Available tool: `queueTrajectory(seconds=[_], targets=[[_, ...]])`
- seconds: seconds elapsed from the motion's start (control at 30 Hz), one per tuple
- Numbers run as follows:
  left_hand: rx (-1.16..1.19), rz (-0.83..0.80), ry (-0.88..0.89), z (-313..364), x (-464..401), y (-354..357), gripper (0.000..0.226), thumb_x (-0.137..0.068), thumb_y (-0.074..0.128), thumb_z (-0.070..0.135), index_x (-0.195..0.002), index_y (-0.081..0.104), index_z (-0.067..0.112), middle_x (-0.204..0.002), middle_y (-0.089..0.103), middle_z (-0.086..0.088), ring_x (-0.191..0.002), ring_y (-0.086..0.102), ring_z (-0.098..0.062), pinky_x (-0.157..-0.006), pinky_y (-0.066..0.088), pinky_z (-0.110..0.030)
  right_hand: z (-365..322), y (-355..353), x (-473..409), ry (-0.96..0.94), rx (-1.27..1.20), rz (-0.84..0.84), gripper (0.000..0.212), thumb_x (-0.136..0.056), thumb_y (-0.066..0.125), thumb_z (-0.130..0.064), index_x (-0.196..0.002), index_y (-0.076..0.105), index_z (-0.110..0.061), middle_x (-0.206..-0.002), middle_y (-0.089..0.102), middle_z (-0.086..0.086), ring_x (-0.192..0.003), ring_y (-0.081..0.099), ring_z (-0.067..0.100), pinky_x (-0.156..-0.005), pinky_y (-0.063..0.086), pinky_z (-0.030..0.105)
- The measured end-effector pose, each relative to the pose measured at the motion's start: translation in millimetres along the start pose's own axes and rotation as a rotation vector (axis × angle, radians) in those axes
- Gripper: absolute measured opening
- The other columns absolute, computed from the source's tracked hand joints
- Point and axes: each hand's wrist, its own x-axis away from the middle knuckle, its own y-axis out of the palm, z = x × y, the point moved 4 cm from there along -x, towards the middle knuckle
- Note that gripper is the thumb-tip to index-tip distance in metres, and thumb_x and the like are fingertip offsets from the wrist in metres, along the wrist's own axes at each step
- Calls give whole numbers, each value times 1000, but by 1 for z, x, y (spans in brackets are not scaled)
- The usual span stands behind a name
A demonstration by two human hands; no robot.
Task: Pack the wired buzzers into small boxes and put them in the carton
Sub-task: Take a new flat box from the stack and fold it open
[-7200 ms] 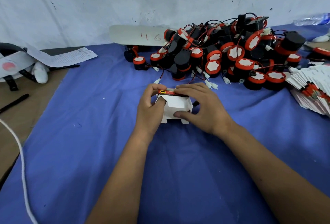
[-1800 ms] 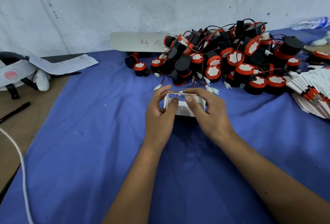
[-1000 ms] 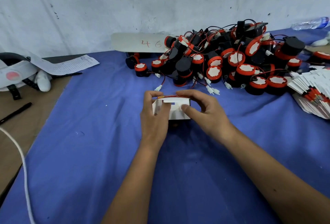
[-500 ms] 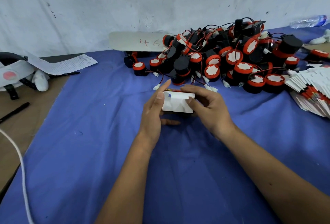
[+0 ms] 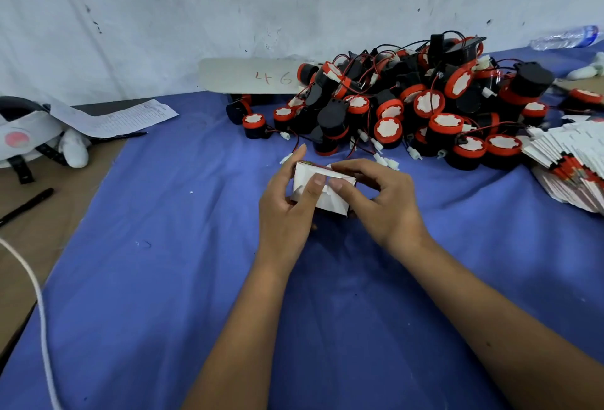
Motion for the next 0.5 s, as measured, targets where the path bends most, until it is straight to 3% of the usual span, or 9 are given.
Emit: queueTrajectory(seconds=[0.1, 0.23, 0.33, 0.43, 0.5], targets=[[19, 24, 45, 3, 2, 0, 52, -95, 62, 54, -145, 57, 39, -125, 68, 13, -79, 67, -11, -52, 56, -29, -1, -3, 0, 32, -4, 50, 8, -95, 72, -29, -102, 74, -32, -96, 72, -27, -102, 67, -4, -88, 53, 16], [17, 129, 91, 6, 2, -4, 23, -103, 65, 22, -124, 71, 20, -111, 75, 7, -77, 75, -20, -56, 57, -26, 0, -6, -1, 92, -42, 51, 7, -93, 72, -23, -96, 72, -30, -94, 72, -23, -99, 67, 4, -81, 60, 37], [-10, 210, 68, 4, 3, -6, 14, -102, 64, 18, -109, 76, 19, -83, 75, 2, -71, 70, -35, -54, 58, -31, -4, -2, -1, 34, 2, -15, 16, -87, 68, -12, -101, 69, -19, -96, 70, -14, -96, 65, 8, -80, 56, 34], [-62, 231, 106, 4, 3, -5, 10, -99, 69, 17, -98, 77, 23, -80, 74, 1, -69, 69, -35, -59, 61, -50, -11, 1, 0, -40, 63, -63, 35, -81, 60, -16, -115, 68, -18, -109, 67, -12, -101, 61, 8, -79, 52, 25], [-102, 246, 143, 5, 4, -4, 12, -96, 71, 16, -94, 76, 26, -81, 74, 4, -67, 68, -30, -61, 60, -53, -13, 3, 1, -77, 70, -98, 46, -81, 58, -16, -126, 66, -20, -114, 63, -16, -104, 59, 6, -76, 52, 24]])
